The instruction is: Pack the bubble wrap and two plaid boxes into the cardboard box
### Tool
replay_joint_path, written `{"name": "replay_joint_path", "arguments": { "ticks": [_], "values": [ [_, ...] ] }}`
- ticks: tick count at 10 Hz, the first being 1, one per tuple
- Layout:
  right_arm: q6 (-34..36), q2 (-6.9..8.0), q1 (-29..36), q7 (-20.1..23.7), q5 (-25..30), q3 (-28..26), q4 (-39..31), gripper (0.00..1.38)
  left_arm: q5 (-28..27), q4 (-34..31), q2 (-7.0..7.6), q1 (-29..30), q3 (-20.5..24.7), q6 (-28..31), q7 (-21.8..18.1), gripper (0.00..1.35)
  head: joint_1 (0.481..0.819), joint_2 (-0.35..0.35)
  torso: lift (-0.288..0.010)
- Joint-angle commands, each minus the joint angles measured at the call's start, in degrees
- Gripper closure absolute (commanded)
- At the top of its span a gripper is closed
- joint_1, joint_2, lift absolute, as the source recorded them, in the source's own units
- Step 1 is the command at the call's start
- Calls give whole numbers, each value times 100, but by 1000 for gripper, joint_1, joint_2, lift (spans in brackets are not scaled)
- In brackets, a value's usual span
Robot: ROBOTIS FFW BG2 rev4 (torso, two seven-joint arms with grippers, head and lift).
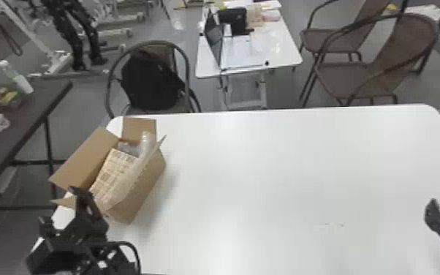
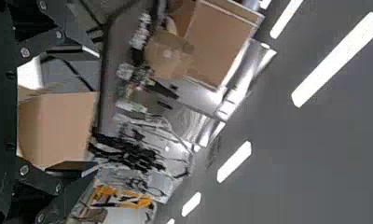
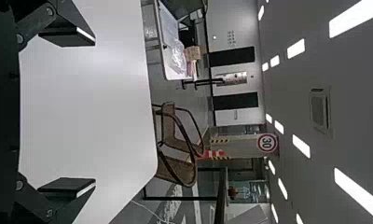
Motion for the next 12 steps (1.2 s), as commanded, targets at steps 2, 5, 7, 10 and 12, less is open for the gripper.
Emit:
{"name": "replay_joint_path", "arguments": {
  "ticks": [2, 5, 7, 10, 12],
  "values": [
    [131, -4, 58, 0, 212, 9, -248, 222, -1099, -1296, -15, 575, 386, 540, -650, 433, 695, 234, -71],
    [456, -4, 278, 150, 318, 159, -723, 222, -1038, -2869, -15, 1559, -246, 2087, -2417, 443, 695, 147, -71],
    [782, -12, 515, 326, 414, 308, -1022, 222, -1003, -2913, -15, 1964, -475, 2482, -3120, 466, 695, 89, -71],
    [966, -12, 1043, 440, 520, 519, -1338, 222, -1029, -2966, -15, 2579, -528, 2825, -3577, 476, 695, 71, -71],
    [984, 32, 1456, 440, 573, 528, -1654, 222, -1266, -3089, -15, 2860, -536, 2816, -3533, 476, 695, 87, -71]
  ]
}}
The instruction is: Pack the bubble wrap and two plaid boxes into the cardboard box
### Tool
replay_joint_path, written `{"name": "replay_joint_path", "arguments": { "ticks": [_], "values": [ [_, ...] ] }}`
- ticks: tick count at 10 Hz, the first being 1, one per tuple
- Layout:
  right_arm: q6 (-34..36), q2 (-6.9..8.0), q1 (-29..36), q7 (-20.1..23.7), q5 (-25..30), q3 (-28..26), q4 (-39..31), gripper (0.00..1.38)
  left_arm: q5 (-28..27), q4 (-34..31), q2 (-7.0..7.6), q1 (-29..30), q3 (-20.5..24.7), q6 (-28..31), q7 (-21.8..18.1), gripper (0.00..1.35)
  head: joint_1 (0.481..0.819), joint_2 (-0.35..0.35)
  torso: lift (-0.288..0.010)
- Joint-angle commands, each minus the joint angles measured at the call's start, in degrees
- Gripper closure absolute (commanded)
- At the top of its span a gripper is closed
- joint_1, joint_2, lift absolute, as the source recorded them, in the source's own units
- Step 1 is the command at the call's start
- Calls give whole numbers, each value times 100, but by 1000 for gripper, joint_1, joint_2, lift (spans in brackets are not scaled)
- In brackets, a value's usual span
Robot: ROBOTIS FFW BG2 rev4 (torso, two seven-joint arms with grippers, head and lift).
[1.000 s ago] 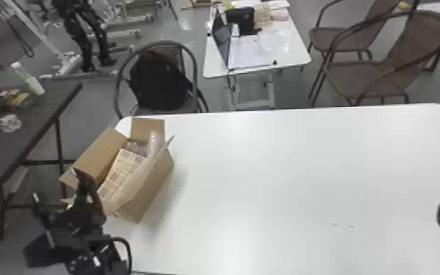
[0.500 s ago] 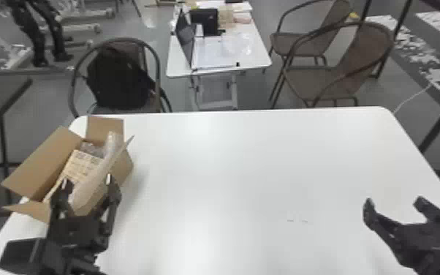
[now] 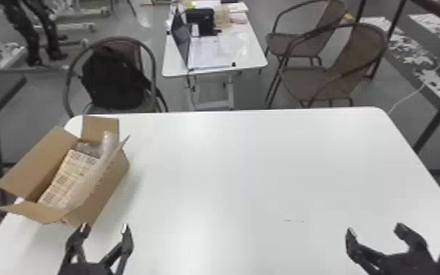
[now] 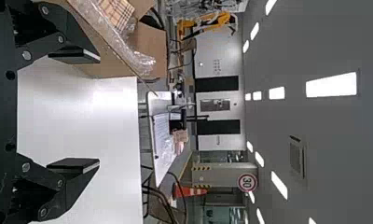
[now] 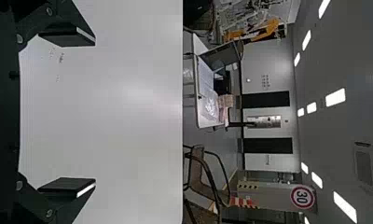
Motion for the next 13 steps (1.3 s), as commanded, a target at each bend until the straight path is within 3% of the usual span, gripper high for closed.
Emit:
{"name": "replay_joint_path", "arguments": {
  "ticks": [1, 13],
  "values": [
    [138, 8, 384, 18, -33, 28, -260, 222, -170, -85, -15, 163, 22, 24, 58, 476, 695, 92, -71],
    [358, 87, 463, 177, 213, 72, -418, 223, -258, -208, -15, 102, -13, 209, -21, 476, 695, 115, -71]
  ]
}}
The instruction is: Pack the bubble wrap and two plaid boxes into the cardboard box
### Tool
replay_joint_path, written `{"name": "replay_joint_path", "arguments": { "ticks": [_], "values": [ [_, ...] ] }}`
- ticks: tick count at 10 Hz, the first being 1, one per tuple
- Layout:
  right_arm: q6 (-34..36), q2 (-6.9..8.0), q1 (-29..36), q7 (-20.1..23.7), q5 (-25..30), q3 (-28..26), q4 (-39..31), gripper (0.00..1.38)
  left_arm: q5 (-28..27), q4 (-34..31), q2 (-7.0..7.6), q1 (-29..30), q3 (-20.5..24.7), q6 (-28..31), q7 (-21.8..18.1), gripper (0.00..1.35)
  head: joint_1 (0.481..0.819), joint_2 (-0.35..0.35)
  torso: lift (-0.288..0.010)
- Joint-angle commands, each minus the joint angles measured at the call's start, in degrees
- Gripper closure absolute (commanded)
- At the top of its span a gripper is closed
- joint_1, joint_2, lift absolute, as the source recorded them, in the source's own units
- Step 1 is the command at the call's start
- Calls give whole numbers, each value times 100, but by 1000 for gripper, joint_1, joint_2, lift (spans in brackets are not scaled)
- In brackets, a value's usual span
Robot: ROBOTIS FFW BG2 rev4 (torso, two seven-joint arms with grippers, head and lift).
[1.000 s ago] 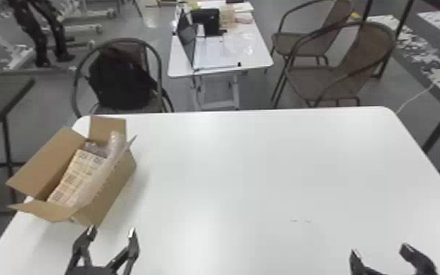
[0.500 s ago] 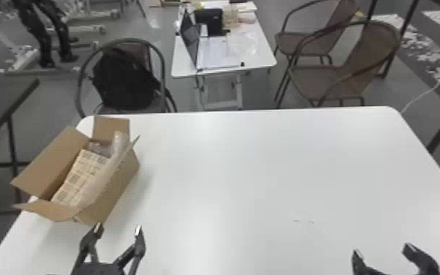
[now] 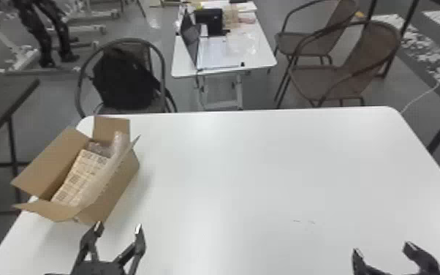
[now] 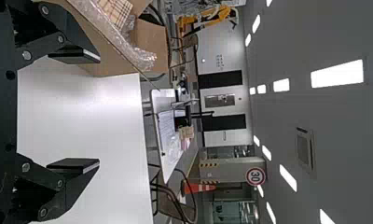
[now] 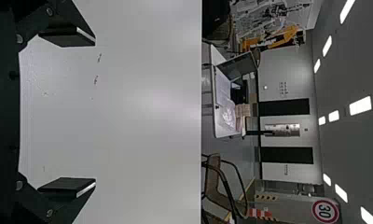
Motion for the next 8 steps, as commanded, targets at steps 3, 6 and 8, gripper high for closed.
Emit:
{"name": "replay_joint_path", "arguments": {
  "ticks": [3, 6, 8],
  "values": [
    [0, 0, -21, 1, 33, 8, 18, 223, 18, 0, -15, -26, -13, 9, 0, 476, 695, 115, -71],
    [0, 0, -39, 1, 41, 8, 18, 223, 18, 0, -15, -52, -13, 9, 0, 475, 695, 113, -71],
    [-9, 0, -48, 1, 41, 8, 18, 223, 9, 0, -15, -61, -5, 9, 0, 475, 695, 113, -71]
  ]
}}
